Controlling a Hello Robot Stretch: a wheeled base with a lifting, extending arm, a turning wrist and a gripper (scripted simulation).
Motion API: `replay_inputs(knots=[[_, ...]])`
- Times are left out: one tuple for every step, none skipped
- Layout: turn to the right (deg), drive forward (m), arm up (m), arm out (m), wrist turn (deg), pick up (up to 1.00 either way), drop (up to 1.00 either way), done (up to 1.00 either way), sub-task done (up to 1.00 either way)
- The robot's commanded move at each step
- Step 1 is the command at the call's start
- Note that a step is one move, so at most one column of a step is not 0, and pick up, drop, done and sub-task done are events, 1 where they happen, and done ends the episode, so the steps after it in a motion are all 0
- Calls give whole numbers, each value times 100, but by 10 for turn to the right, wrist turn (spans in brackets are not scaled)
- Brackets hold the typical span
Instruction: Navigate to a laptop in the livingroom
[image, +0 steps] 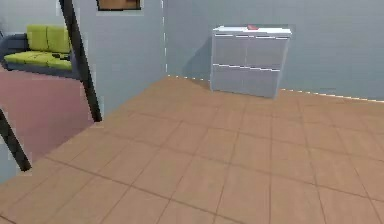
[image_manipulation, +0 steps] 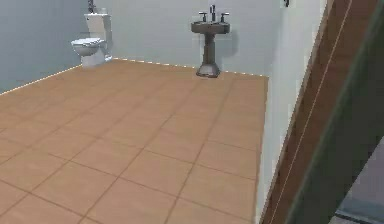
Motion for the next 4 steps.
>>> replay_inputs(knots=[[-360,0,0,0,0,0,0,0,0],[0,30,0,0,0,0,0,0,0],[450,0,0,0,0,0,0,0,0],[120,0,0,0,0,0,0,0,0]])
